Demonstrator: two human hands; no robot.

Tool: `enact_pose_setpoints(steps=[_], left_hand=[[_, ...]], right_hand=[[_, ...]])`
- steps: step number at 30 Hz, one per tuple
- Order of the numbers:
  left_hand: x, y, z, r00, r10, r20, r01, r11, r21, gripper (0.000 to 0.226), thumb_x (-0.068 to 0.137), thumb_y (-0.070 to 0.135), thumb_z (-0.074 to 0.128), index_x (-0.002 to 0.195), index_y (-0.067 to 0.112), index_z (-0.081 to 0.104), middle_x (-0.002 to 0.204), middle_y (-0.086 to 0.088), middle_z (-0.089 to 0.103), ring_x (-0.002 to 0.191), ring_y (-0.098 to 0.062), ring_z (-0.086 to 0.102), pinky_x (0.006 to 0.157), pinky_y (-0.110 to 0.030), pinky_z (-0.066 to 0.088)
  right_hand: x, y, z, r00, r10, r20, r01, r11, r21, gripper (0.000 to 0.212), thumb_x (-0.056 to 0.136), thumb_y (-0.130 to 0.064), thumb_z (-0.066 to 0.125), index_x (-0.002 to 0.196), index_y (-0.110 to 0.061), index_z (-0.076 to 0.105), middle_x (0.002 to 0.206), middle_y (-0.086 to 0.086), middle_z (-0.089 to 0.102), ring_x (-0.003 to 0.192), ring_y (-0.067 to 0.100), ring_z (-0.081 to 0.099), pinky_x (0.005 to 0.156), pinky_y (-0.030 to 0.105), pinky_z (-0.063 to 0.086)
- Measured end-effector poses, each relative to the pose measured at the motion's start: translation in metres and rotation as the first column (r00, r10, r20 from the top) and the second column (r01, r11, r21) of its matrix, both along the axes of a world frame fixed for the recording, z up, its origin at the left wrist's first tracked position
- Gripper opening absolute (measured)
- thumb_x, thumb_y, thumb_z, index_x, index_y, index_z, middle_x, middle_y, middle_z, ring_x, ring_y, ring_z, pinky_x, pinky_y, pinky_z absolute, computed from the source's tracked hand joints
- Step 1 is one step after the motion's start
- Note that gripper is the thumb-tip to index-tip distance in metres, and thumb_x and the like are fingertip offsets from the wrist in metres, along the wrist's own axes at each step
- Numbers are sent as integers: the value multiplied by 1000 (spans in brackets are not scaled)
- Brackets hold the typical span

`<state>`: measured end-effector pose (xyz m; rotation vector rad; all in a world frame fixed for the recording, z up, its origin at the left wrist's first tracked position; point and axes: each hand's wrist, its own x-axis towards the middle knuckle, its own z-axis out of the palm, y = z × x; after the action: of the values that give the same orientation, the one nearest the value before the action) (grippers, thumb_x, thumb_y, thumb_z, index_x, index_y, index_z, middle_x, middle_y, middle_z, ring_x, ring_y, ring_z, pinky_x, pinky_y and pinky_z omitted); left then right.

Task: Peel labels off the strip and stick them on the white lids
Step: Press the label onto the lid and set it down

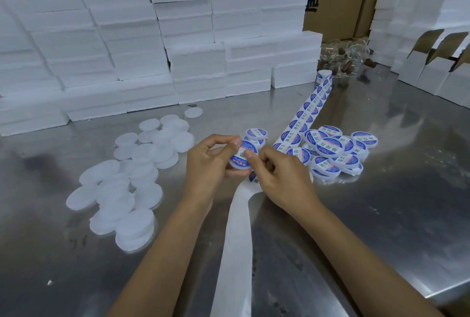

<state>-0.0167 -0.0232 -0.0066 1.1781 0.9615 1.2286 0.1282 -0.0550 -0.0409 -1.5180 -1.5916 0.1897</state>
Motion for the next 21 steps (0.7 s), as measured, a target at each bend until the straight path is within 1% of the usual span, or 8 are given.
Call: enact_pose_setpoints(steps=[2, 4, 8, 10, 12, 15, 18, 21], left_hand=[[0, 1, -2, 1000, -24, 6, 24, 1000, 2, 16, 93, 18, 70, 105, 7, 72, 89, -12, 78, 78, -31, 76, 62, -31, 62], [1, 2, -3, 996, -79, 26, 79, 997, 2, 17, 95, 11, 66, 111, 9, 71, 98, -15, 77, 85, -32, 76, 66, -30, 62], [3, 1, -6, 955, -294, 44, 293, 955, 35, 46, 95, -9, 56, 129, 21, 63, 116, -10, 74, 105, -29, 72, 82, -29, 60], [4, 1, -8, 946, -322, 39, 321, 947, 17, 59, 93, -12, 57, 137, 28, 57, 121, -6, 72, 108, -28, 71, 88, -33, 59], [3, 4, -9, 969, -245, 11, 245, 969, -5, 62, 92, -13, 56, 139, 27, 55, 121, -6, 72, 105, -29, 72, 90, -40, 60], [-1, 8, -10, 992, -97, -83, 96, 995, -14, 51, 92, -13, 53, 131, 19, 61, 113, -9, 74, 95, -28, 74, 84, -45, 61], [-5, 11, -15, 975, 26, -220, -26, 1000, 1, 47, 91, -15, 41, 123, 12, 64, 105, -11, 74, 76, -13, 72, 72, -34, 62], [-8, 16, -18, 955, 104, -279, -105, 994, 11, 48, 90, -15, 34, 119, 9, 64, 101, -12, 72, 72, -16, 69, 64, -27, 61]], right_hand=[[0, 1, 1, 999, 11, -52, -13, 1000, -26, 46, 96, -52, 48, 71, -13, 54, 57, -5, 58, 59, 14, 56, 58, 40, 46], [2, 3, 2, 994, -12, -110, 7, 999, -46, 46, 97, -50, 50, 72, -12, 55, 61, -1, 61, 62, 17, 59, 62, 44, 49], [9, 5, 0, 983, -145, -113, 146, 989, -3, 44, 97, -50, 50, 69, -15, 50, 55, -1, 54, 56, 14, 53, 55, 36, 41], [18, 7, 0, 962, -249, -110, 251, 968, 4, 45, 97, -50, 49, 67, -17, 46, 55, -2, 52, 57, 17, 52, 53, 33, 35], [34, 10, 2, 918, -384, -98, 386, 922, 6, 48, 96, -54, 47, 65, -19, 43, 56, -3, 54, 59, 18, 52, 55, 31, 33], [65, 12, 4, 821, -567, -60, 568, 823, -2, 52, 95, -57, 47, 61, -18, 43, 55, -5, 50, 56, 19, 47, 57, 31, 29], [92, 11, 1, 736, -677, -24, 673, 735, -87, 48, 92, -52, 52, 63, -13, 49, 59, -4, 52, 65, 28, 49, 65, 31, 32], [105, 8, -2, 674, -739, -9, 731, 669, -134, 41, 87, -43, 56, 63, -11, 48, 61, 1, 55, 68, 33, 56, 67, 31, 35]])
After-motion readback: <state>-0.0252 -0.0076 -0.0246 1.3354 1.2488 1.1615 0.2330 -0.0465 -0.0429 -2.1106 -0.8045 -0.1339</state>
